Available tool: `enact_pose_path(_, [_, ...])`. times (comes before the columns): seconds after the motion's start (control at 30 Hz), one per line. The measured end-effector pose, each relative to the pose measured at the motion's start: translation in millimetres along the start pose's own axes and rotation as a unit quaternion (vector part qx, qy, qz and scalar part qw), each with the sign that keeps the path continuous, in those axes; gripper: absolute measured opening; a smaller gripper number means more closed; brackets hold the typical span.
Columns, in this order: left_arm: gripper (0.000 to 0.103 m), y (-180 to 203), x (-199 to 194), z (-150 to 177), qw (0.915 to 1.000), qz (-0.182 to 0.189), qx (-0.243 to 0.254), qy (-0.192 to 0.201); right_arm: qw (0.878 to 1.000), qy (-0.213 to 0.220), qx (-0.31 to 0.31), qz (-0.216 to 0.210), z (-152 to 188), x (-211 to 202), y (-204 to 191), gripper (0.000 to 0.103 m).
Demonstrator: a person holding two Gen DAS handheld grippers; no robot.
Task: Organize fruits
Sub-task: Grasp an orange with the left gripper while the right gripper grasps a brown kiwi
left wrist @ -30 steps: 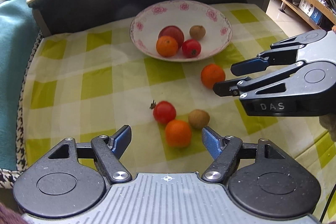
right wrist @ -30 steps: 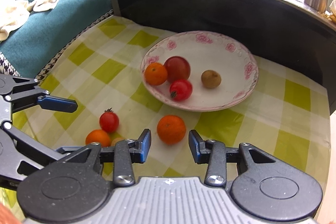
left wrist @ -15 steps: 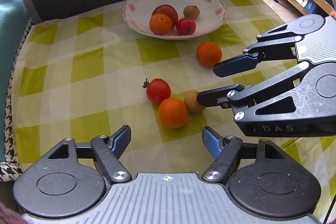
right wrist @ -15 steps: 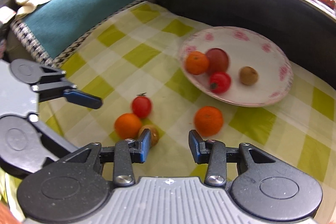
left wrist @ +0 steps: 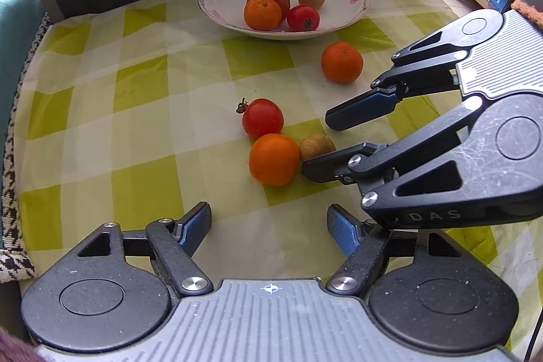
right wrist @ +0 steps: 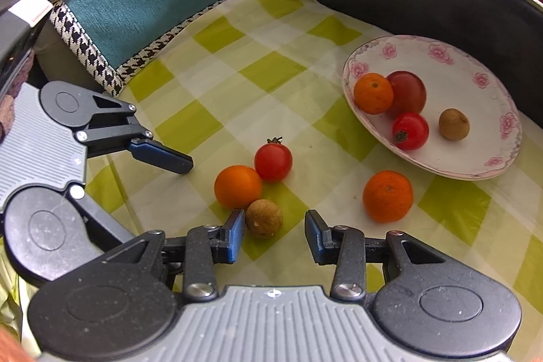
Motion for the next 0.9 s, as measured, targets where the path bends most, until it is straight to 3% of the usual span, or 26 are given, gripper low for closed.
enact_pose_path(0.1, [0.082,-1.6,-0.7,-0.6,1.0,0.003,-0.002,-0.001,1.0,-0.005,0.0,0.0,0.5,4.9,-2.6,0.037])
enact_pose_path(0.17, [0.082,-2.3,-1.0,-1.8,1.0,0.006,-0.002,-0.001,1.0,-0.005,-0.007,-0.004,1.2,5.0,-5.6,0.027])
enact_pose_path(0.57, [0.063,1.4,6.0,-19.1,0.9993,0.008,-0.022,0.03,0.999,-0.008,0.023,0.031,5.2,-16.7,19.1,0.027])
enact_pose_path(0.83, [0.04,0.8,14.7,-23.8,0.9988,-0.004,-0.03,0.038,0.998,-0.015,0.033,0.045,15.0,-22.8,30.7,0.027])
enact_pose_path(0.9, [0.04,1.5,14.2,-23.2,0.9989,-0.003,-0.027,0.037,0.998,-0.016,0.033,0.048,15.7,-22.9,32.1,0.027])
Point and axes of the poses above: each gripper's, at about its wrist camera, not at the fingertips, and x roughly the way its jaws point, y to its right, z to its underside, the point moved 2 cm from there along x, roughly the way its jaws point, and after that the axes turned 15 degrees about y, right-handed, at the moved point
